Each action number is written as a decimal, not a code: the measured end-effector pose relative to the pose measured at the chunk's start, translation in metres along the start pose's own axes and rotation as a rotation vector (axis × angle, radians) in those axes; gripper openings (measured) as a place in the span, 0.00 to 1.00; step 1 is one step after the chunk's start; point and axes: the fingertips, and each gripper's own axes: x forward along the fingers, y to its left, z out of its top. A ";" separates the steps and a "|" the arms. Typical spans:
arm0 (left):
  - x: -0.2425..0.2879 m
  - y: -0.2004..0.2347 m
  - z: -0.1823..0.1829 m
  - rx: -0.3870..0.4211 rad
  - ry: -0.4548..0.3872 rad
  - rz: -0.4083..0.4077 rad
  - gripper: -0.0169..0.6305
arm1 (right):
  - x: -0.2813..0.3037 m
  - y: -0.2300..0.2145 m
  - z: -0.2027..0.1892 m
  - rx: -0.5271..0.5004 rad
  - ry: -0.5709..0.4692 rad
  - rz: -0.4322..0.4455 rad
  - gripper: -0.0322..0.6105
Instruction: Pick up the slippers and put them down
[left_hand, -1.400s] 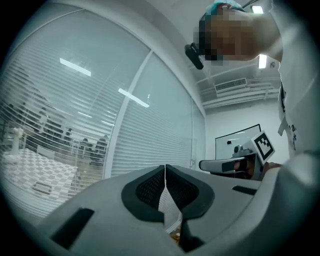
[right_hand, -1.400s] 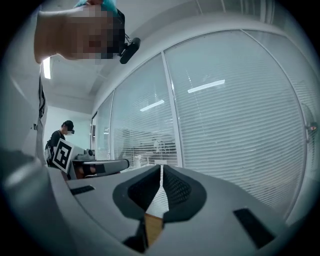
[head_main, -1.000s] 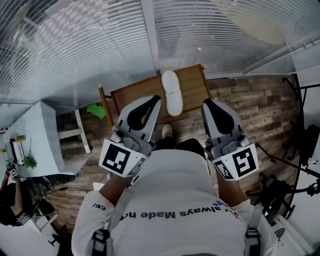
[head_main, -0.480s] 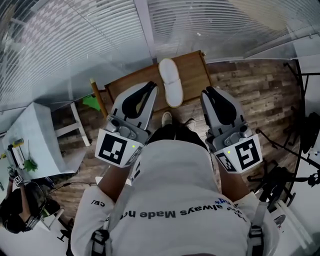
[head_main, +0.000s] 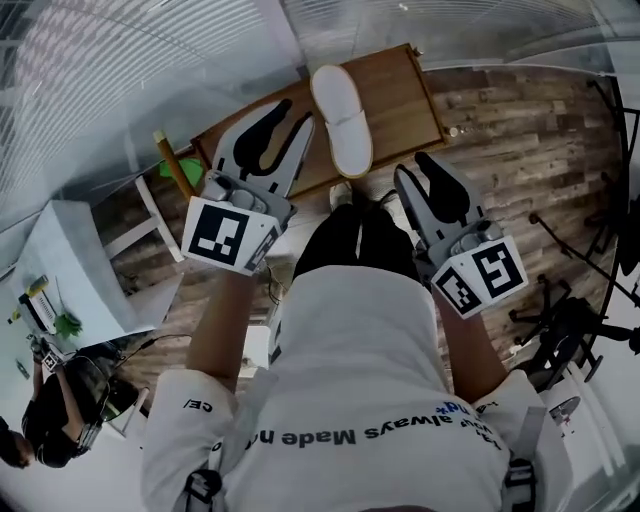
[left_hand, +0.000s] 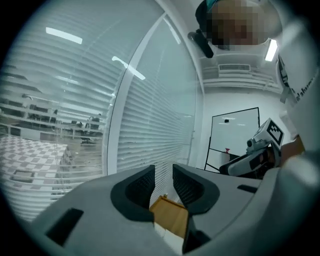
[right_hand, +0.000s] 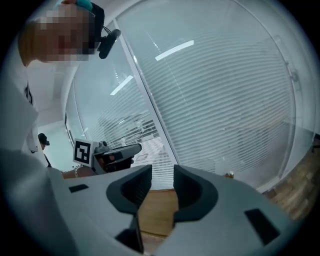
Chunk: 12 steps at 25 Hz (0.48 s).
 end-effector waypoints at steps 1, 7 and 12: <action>0.007 0.004 -0.011 0.003 0.017 -0.005 0.17 | 0.003 -0.006 -0.011 0.017 0.010 -0.009 0.22; 0.049 0.033 -0.088 0.036 0.129 -0.015 0.19 | 0.023 -0.048 -0.080 0.129 0.077 -0.069 0.26; 0.079 0.050 -0.143 0.065 0.201 -0.041 0.23 | 0.034 -0.072 -0.140 0.210 0.151 -0.102 0.28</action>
